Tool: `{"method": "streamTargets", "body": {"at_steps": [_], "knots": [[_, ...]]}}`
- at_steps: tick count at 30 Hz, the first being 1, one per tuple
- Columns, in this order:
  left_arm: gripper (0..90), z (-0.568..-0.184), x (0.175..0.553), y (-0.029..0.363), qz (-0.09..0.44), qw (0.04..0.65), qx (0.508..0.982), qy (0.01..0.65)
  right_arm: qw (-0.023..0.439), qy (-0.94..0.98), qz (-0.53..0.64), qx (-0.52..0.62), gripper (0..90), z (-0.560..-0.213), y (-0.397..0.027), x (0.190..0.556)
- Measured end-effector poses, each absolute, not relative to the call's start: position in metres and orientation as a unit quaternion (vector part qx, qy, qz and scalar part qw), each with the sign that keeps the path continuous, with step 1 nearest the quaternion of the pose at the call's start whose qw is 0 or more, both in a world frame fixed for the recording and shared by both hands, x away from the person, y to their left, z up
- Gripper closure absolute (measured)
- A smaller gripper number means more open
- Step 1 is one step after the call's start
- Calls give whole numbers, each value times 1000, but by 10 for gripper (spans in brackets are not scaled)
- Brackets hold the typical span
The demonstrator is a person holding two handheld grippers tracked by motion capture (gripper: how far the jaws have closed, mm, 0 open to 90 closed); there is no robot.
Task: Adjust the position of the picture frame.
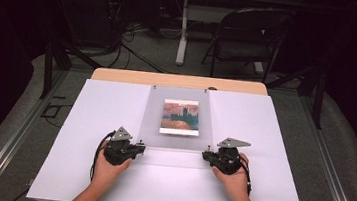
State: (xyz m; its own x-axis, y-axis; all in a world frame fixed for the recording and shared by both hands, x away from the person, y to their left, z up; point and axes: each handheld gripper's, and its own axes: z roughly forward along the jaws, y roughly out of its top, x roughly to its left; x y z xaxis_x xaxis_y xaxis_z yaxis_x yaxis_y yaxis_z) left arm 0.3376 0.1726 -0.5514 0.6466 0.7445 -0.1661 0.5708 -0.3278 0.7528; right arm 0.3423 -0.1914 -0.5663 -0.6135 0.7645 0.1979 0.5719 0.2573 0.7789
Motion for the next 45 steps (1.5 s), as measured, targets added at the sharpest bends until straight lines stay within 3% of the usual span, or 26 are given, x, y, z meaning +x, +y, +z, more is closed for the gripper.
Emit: {"method": "streamTargets", "body": {"at_steps": [9, 21, 27, 45], "knots": [[812, -552, 335, 176, 94, 417, 809, 405, 117, 786, 438, 420, 730, -565, -191, 340], [442, -552, 328, 177, 79, 424, 802, 413, 134, 788, 444, 405, 458, -559, -189, 327], [381, -550, 326, 180, 77, 432, 795, 419, 142, 787, 445, 403, 391, -558, -188, 326], [351, -541, 317, 186, 73, 428, 799, 417, 145, 796, 438, 393, 412, -547, -192, 316]]}}
